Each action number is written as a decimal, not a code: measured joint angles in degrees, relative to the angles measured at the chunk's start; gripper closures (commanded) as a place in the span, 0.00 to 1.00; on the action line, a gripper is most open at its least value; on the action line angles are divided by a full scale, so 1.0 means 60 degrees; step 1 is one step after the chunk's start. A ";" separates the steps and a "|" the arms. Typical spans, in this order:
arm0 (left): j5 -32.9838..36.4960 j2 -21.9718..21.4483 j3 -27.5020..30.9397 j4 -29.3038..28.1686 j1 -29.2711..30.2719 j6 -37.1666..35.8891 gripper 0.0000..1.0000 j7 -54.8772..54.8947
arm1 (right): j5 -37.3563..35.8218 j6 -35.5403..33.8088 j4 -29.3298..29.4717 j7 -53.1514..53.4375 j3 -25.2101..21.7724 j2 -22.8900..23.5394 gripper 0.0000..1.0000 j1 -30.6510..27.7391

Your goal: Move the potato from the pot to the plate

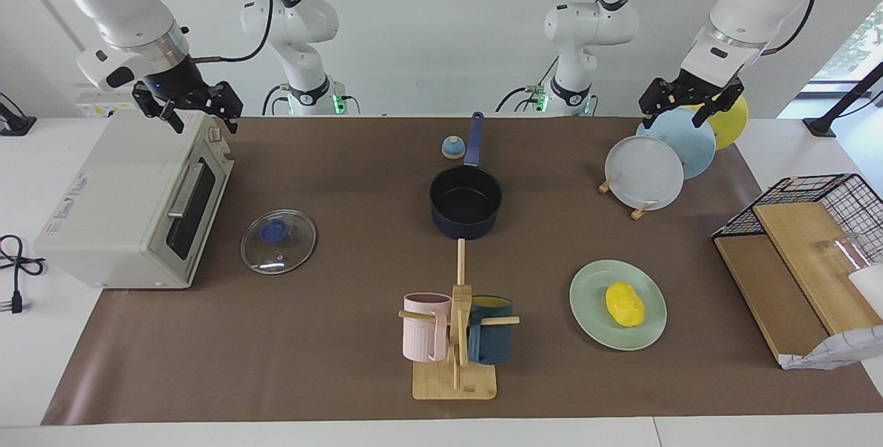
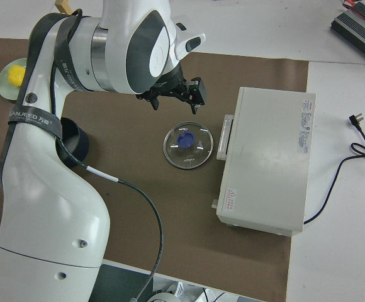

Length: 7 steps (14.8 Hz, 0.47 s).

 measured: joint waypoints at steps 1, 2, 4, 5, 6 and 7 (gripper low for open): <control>-0.0127 0.0000 0.0006 0.0001 0.0000 0.0016 0.00 0.0000 | 0.0000 0.0000 0.0000 0.0000 0.0000 0.0000 0.00 0.0000; -0.0264 0.0000 0.0009 0.0006 0.0000 0.0074 0.00 0.0000 | 0.0000 0.0000 0.0000 0.0000 0.0000 0.0000 0.00 0.0000; -0.0335 0.0002 0.0022 0.0017 0.0008 0.0278 0.00 0.0000 | 0.0000 0.0000 0.0000 0.0000 0.0000 0.0000 0.00 0.0000; -0.0338 0.0004 0.0034 0.0017 0.0019 0.0311 0.00 0.0000 | 0.0000 0.0000 0.0000 0.0000 0.0000 0.0000 0.00 0.0000; -0.0339 0.0003 0.0039 0.0017 0.0041 0.0311 0.00 0.0000 | 0.0000 0.0000 0.0000 0.0000 0.0000 0.0000 0.00 0.0000; -0.0344 0.0004 0.0039 0.0017 0.0068 0.0311 0.00 0.0000 | 0.0000 0.0000 0.0000 0.0000 0.0000 0.0000 0.00 0.0000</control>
